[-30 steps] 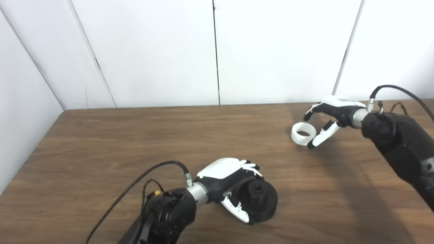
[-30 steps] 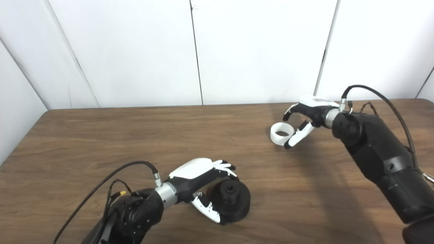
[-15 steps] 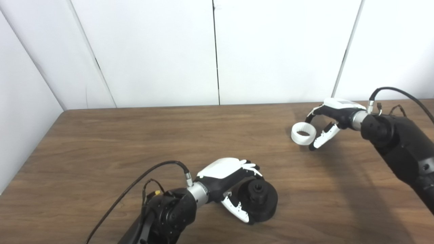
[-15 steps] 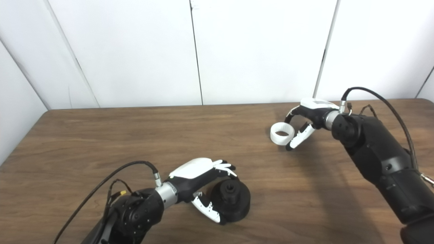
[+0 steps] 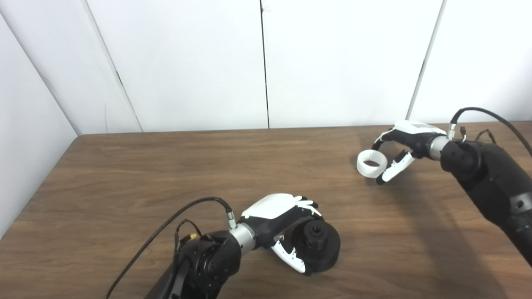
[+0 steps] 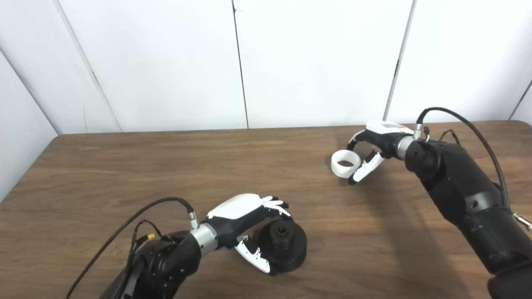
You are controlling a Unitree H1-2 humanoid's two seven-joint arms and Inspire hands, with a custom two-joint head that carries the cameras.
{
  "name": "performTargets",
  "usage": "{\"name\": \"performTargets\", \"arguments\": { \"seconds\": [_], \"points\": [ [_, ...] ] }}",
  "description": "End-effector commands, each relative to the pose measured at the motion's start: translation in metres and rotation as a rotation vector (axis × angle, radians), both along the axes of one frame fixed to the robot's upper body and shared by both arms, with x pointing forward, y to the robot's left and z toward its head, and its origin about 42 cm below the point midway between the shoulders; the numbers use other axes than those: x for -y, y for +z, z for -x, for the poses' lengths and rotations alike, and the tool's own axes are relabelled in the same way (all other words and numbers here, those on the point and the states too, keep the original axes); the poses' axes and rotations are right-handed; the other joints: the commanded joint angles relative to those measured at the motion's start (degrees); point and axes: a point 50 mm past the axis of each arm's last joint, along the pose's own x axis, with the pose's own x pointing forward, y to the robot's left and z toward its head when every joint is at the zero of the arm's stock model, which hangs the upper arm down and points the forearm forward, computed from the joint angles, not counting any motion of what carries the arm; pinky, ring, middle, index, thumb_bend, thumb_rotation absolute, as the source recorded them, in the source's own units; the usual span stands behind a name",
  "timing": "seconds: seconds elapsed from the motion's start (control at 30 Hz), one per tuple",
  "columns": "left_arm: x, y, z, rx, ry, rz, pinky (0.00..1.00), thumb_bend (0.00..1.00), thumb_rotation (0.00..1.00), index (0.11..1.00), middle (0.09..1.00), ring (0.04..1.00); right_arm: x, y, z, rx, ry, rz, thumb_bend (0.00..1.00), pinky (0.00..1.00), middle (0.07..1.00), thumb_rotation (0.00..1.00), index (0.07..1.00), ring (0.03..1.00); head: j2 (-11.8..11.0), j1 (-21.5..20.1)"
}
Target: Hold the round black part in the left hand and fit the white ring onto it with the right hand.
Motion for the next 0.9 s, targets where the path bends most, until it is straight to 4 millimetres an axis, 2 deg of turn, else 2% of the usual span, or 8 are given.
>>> {"name": "performTargets", "arguments": {
  "seconds": [0.0,0.5,0.73,0.87],
  "points": [
    [0.0006,-0.0027,0.0022,-0.043,-0.022,-0.012,0.88,0.95,0.19,0.765,0.951,1.000,-0.0029,0.0352,-0.0100,0.115,0.021,-0.016,0.92,0.95,0.912,0.37,0.761,1.000,0.09,0.13],
    [0.0026,-0.0014,0.0024,-0.049,-0.018,-0.012,0.89,0.95,0.20,0.768,0.952,1.000,-0.0073,0.0326,-0.0168,0.128,0.017,-0.039,0.93,0.95,0.905,0.36,0.760,1.000,0.11,0.32],
    [0.0029,-0.0002,0.0018,-0.050,-0.020,-0.018,0.90,0.95,0.21,0.772,0.954,1.000,-0.0079,0.0324,-0.0161,0.126,0.024,-0.040,0.89,0.96,0.903,0.32,0.752,1.000,0.24,0.24],
    [0.0028,0.0008,0.0007,-0.045,-0.020,-0.016,0.89,0.95,0.21,0.773,0.953,1.000,-0.0102,0.0311,-0.0148,0.128,0.028,-0.032,0.87,0.93,0.901,0.30,0.747,0.993,0.16,0.34]
  ]
}}
